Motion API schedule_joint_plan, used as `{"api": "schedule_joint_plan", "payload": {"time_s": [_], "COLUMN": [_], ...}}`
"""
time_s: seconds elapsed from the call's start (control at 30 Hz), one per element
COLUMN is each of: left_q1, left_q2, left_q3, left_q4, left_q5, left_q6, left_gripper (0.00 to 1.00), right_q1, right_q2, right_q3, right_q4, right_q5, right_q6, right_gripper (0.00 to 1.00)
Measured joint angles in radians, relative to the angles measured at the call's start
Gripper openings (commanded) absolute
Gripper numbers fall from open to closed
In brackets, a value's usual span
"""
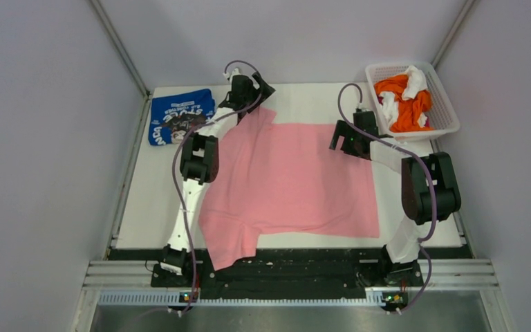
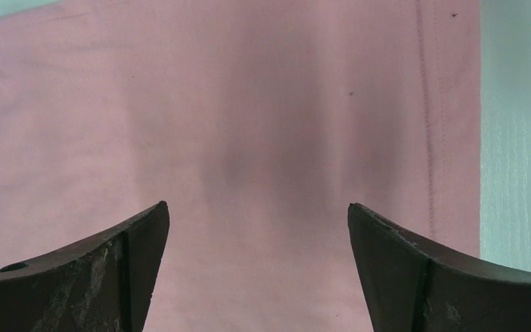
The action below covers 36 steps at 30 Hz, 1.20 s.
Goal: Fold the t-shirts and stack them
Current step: Flatten out the tshirt
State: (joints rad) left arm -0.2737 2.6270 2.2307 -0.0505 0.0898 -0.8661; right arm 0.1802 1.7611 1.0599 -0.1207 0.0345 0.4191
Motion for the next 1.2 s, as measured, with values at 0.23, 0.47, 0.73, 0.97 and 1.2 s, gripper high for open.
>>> {"api": "schedule_joint_plan", "payload": {"time_s": [0.23, 0.47, 0.73, 0.97, 1.2], "left_q1": [0.000, 0.000, -0.008, -0.015, -0.016], "left_q2": [0.082, -0.023, -0.562, -0.856, -0.674], "left_q3": [0.104, 0.017, -0.405, -0.749, -0.764], "left_q4": [0.067, 0.003, -0.177, -0.213, -0.351], "left_q5": [0.023, 0.056, -0.018, -0.058, -0.088], "left_q6": [-0.029, 0.064, 0.238, 0.286, 0.292], "left_gripper": [0.99, 0.99, 0.99, 0.99, 0.99], "right_q1": [0.000, 0.000, 0.001, 0.042, 0.062], "right_q2": [0.000, -0.006, -0.133, -0.201, -0.124], "right_q3": [0.000, 0.002, 0.000, -0.068, -0.060], "right_q4": [0.000, -0.022, -0.064, -0.074, -0.088], "right_q5": [0.009, 0.027, 0.053, 0.055, 0.055], "right_q6": [-0.001, -0.011, -0.011, 0.021, 0.018], "right_gripper": [0.99, 0.99, 0.99, 0.99, 0.99]}}
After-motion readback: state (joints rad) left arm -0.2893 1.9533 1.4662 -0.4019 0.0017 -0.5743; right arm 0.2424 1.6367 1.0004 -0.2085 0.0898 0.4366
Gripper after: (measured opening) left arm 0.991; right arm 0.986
